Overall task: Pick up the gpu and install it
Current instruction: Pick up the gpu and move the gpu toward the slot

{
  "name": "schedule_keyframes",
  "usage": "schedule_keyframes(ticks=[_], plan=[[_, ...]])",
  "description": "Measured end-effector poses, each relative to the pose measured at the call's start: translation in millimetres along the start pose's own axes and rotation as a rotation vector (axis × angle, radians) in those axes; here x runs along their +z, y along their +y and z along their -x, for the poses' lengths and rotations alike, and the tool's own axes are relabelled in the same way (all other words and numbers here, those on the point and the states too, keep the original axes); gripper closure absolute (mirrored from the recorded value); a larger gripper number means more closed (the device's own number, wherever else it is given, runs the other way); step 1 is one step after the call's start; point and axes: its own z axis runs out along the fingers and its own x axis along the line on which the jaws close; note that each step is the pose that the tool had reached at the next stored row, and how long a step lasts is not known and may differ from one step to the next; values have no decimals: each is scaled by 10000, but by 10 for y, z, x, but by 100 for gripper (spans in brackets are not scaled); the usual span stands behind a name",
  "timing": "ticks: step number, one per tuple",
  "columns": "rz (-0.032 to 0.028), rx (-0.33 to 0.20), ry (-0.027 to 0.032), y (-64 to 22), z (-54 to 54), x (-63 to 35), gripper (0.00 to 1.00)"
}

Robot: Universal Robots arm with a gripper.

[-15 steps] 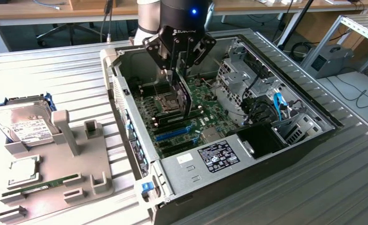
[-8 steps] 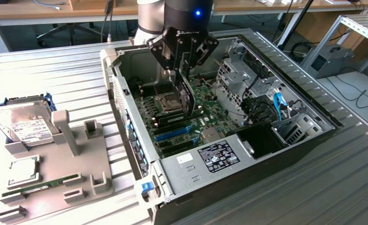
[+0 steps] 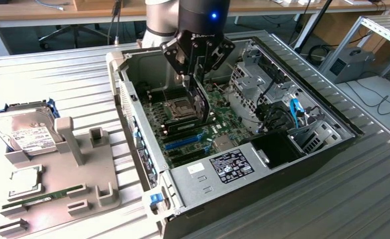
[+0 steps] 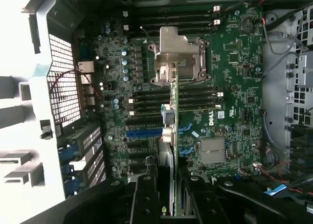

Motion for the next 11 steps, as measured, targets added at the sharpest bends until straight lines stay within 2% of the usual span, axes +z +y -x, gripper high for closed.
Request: schedule_keyframes(ticks=[11], plan=[[-31,0,-2,27,129,37,74]])
